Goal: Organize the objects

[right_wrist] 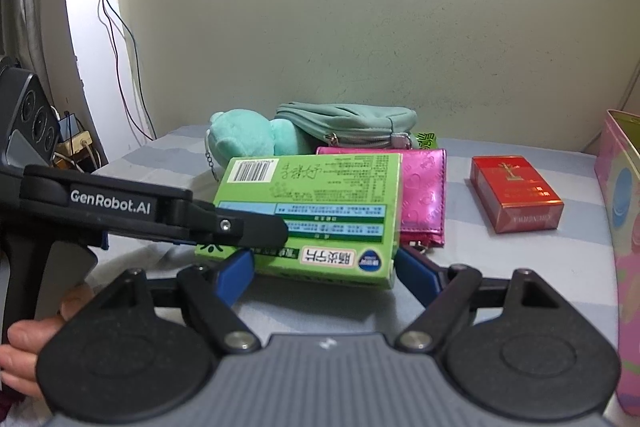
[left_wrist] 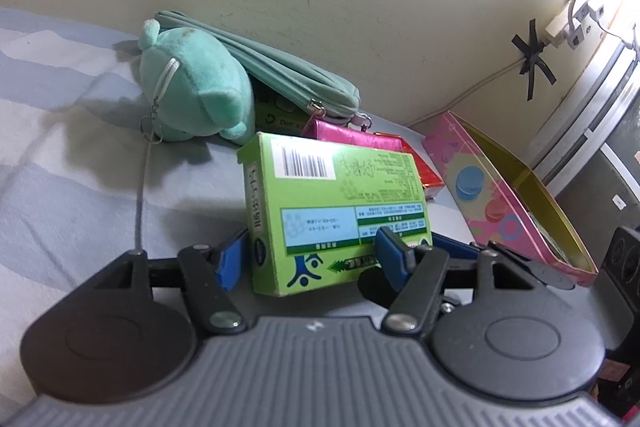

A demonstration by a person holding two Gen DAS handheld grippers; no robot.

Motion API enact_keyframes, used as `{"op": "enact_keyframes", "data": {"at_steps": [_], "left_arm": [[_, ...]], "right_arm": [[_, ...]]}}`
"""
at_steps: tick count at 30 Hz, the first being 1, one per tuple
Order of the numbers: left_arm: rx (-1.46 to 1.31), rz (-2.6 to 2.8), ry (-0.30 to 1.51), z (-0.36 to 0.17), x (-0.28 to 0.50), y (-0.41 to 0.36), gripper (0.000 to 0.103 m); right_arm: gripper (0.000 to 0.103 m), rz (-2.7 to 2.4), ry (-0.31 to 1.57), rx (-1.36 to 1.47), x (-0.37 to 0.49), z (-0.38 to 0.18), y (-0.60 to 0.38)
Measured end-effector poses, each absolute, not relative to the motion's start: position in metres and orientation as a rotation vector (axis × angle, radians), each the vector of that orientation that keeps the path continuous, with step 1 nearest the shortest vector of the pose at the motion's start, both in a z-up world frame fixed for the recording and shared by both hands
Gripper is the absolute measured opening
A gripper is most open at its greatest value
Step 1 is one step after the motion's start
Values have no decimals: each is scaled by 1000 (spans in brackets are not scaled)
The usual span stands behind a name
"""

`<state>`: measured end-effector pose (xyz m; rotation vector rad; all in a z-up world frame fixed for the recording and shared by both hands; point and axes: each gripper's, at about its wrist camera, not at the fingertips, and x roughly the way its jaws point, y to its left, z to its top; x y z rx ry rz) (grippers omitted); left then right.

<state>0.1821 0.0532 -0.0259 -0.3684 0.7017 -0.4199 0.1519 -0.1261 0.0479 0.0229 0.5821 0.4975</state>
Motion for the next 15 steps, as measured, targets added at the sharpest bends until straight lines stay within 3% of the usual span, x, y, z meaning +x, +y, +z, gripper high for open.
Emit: {"op": "enact_keyframes", "data": {"at_steps": [15], "left_arm": [[-338, -536, 749, -25, 173, 39, 71]], "right_arm": [[81, 400, 556, 19, 117, 50, -136]]}}
